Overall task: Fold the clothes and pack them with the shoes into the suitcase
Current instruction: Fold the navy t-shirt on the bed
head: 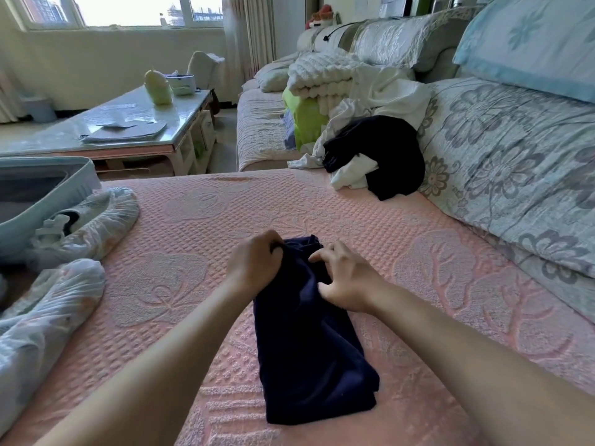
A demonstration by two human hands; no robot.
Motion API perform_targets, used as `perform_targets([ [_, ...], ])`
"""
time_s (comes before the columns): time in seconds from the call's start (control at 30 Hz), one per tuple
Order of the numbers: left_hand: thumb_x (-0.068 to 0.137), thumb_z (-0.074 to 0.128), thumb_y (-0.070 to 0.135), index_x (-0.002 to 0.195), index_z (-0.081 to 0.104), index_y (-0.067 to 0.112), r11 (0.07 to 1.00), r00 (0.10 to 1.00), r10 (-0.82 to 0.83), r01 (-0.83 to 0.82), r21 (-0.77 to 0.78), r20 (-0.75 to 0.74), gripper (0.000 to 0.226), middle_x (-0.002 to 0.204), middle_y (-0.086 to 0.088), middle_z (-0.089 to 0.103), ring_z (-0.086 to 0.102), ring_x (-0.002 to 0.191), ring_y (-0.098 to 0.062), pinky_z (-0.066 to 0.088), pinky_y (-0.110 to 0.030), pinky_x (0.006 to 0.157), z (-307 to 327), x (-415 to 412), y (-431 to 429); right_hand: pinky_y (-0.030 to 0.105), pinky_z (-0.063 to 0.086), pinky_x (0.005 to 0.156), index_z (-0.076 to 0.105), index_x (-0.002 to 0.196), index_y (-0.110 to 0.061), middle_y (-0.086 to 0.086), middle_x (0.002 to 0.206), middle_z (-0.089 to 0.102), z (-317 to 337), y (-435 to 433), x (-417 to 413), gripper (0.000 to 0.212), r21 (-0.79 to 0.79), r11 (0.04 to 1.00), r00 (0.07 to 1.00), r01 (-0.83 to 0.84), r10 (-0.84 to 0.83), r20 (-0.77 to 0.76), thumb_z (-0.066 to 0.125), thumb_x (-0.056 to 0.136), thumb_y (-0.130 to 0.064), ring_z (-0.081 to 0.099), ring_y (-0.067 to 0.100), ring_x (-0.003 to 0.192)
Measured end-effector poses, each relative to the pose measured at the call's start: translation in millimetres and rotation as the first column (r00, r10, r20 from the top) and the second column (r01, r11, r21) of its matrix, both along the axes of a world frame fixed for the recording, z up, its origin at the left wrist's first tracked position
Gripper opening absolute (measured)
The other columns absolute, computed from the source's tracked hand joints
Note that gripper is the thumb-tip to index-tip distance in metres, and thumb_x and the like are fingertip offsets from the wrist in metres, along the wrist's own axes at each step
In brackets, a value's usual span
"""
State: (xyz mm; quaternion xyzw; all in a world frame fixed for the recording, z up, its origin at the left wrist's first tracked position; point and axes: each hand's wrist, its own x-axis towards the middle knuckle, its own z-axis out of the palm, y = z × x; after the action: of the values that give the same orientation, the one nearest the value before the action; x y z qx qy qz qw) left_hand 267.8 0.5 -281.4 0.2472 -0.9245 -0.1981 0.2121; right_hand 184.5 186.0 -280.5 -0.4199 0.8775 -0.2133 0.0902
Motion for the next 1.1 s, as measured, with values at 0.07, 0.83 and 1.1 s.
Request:
perform_targets([
  [0.07,0.085,0.057,0.028,0.093,0.066,0.025,0.958,0.99,0.138,-0.127,0.259,-0.025,0.011,0.091,-0.001,0.069,0.063,0.089,-0.024,0.044,-0.03,0.071,0.6,-0.4,-6.3,0.038,0.031,0.114,0.051,0.136,-0.033,-0.001,0.137,0.04,-1.6,-4.8,2.1,0.055,-0.043,0.999,0.997,-0.012,0.009,-0.077,0.064,0.083,-0.033,0.038,0.02,0.131],
  [0.83,0.087,0.051,0.04,0.091,0.072,0.036,0.8,0.869,-0.488,0.483,-0.355,0.081,0.022,0.107,0.017,0.064,0.059,0.104,-0.012,0.042,-0.033,0.09,-13.3,55.5,0.6,0.046,-0.001,0.124,0.012,0.161,-0.024,-0.003,0.168,-0.011,-4.0,-3.9,16.9,0.077,0.258,0.964,0.964,-0.07,0.132,-0.23,0.046,0.095,-0.047,-0.006,0.018,0.155],
  [1.1,0.076,0.038,0.042,0.076,0.068,0.027,0.887,0.93,-0.347,0.368,-0.279,0.124,0.034,0.101,0.016,0.064,0.058,0.1,-0.013,0.049,-0.032,0.084,3.6,61.0,-4.7,0.044,0.0,0.125,0.01,0.162,-0.024,-0.005,0.169,-0.004,-3.3,-9.8,-3.6,0.074,0.354,0.935,0.986,-0.023,0.08,-0.146,0.038,0.098,-0.05,-0.003,0.014,0.155],
])
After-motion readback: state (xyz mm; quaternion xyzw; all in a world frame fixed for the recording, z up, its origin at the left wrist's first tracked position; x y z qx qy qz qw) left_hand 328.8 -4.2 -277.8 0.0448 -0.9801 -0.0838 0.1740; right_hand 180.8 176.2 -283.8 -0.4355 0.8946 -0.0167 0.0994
